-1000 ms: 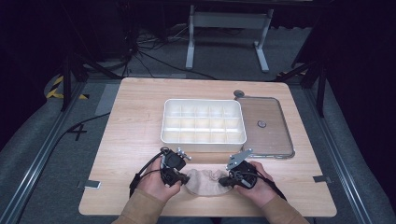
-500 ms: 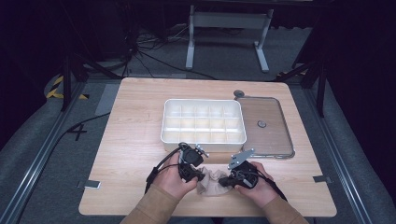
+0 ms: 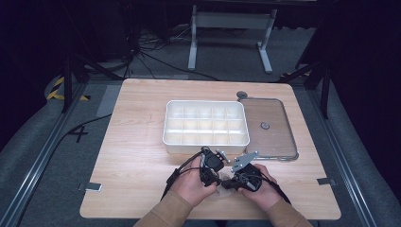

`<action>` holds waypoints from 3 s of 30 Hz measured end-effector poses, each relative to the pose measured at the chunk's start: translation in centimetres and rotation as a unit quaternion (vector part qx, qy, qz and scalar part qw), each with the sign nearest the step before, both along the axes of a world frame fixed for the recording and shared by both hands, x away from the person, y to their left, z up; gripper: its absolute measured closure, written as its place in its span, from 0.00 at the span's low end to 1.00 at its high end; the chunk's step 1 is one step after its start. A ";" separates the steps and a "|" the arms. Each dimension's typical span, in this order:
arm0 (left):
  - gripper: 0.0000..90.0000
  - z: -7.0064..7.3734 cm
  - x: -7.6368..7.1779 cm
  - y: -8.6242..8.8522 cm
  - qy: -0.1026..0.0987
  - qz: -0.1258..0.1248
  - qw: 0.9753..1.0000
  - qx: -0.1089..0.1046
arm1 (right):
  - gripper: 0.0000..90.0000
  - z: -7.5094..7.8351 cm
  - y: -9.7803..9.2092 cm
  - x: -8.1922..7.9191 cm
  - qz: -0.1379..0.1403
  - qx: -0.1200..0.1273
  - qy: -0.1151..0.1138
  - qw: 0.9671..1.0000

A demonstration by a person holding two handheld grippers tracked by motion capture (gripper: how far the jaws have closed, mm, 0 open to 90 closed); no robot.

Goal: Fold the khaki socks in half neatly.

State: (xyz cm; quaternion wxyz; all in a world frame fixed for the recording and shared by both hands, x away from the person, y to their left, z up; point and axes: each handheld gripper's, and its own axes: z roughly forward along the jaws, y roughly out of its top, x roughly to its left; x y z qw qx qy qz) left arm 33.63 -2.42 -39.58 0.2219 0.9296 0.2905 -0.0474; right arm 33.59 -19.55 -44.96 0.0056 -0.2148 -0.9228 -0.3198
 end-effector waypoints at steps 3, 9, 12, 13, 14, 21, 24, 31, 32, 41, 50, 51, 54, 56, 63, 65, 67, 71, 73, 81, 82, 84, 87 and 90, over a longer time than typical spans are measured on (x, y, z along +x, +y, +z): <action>0.97 -0.1 0.1 0.0 0.002 -0.001 1.000 0.000 | 1.00 0.9 -0.5 -0.5 -0.009 0.024 -0.020 0.999; 0.97 -0.1 0.3 0.3 0.006 -0.002 1.000 -0.003 | 1.00 1.6 -1.9 -0.7 -0.029 -0.003 -0.012 0.999; 0.97 0.0 0.3 0.1 0.005 -0.002 1.000 -0.003 | 1.00 0.3 -1.8 -0.5 -0.030 -0.010 0.002 0.999; 0.97 0.1 0.3 0.1 0.002 -0.005 1.000 -0.004 | 1.00 0.2 -1.9 -0.5 -0.031 -0.001 0.007 0.999; 0.97 0.2 0.3 0.0 0.001 -0.005 1.000 -0.010 | 1.00 0.1 -1.9 -0.5 -0.033 0.002 0.008 0.999; 0.97 -0.4 0.2 -1.4 0.010 -0.018 1.000 -0.023 | 1.00 -0.1 -2.3 -0.4 -0.038 0.018 0.015 0.999; 0.97 -1.1 0.4 -1.4 0.019 -0.017 0.999 -0.028 | 1.00 -0.2 -2.3 -0.4 -0.037 0.019 0.015 0.999; 0.84 -0.9 0.5 -0.8 0.032 -0.011 0.998 -0.059 | 0.99 0.0 -2.3 -0.5 -0.032 0.016 0.008 0.999; 0.84 -0.7 0.4 -0.6 0.030 -0.012 0.998 -0.059 | 0.98 0.1 -2.4 -0.5 -0.031 0.019 0.007 0.999; 0.86 1.2 0.3 2.2 -0.003 0.011 0.997 -0.074 | 0.99 3.1 -4.4 -0.4 -0.060 0.050 -0.031 0.996; 0.89 0.6 0.4 5.1 -0.006 0.055 0.997 -0.060 | 0.98 4.4 0.2 -1.3 -0.002 0.055 -0.060 0.997; 0.89 0.6 0.4 5.1 -0.006 0.055 0.997 -0.060 | 0.98 4.4 0.2 -1.3 -0.002 0.055 -0.060 0.997; 0.89 0.3 0.1 5.0 -0.014 0.063 0.995 -0.072 | 0.98 3.5 0.8 -0.9 -0.004 0.038 -0.054 0.998; 0.90 0.1 0.1 4.9 -0.014 0.063 0.995 -0.074 | 0.98 3.4 0.7 -0.8 -0.005 0.035 -0.053 0.998; 0.92 -2.8 0.6 2.2 0.006 0.042 0.998 -0.041 | 0.98 3.0 0.0 -0.8 -0.018 0.031 -0.047 0.998; 0.93 -3.3 0.8 2.0 0.013 0.041 0.999 -0.032 | 0.98 2.8 -0.3 -0.9 -0.022 0.027 -0.044 0.998; 0.93 -3.4 1.0 1.9 0.019 0.037 0.999 -0.025 | 0.97 2.5 -0.6 -0.8 -0.027 0.022 -0.040 0.999; 0.93 -3.7 1.2 1.8 0.034 0.030 0.999 -0.020 | 0.97 1.5 -1.2 -0.6 -0.035 -0.002 -0.026 0.999; 0.93 -3.6 1.2 1.8 0.037 0.030 0.999 -0.018 | 0.97 1.3 -1.3 -0.6 -0.036 -0.010 -0.021 0.999; 0.89 -2.2 1.2 2.5 -0.003 0.042 0.997 -0.068 | 0.98 0.6 -1.3 -0.6 -0.040 -0.017 -0.022 0.999; 0.89 -2.1 1.3 2.7 -0.009 0.050 0.996 -0.071 | 0.98 0.6 -1.3 -0.6 -0.040 -0.017 -0.023 0.999; 0.89 -2.2 1.6 3.0 -0.027 0.070 0.995 -0.070 | 0.98 0.7 -1.2 -0.7 -0.039 -0.018 -0.024 0.999; 0.89 -3.2 2.2 3.1 -0.027 0.086 0.995 -0.050 | 0.98 0.7 -1.2 -0.7 -0.037 -0.018 -0.026 0.999; 0.91 -4.3 2.5 2.9 -0.014 0.091 0.995 -0.026 | 0.98 0.7 -1.0 -0.8 -0.036 -0.022 -0.029 0.999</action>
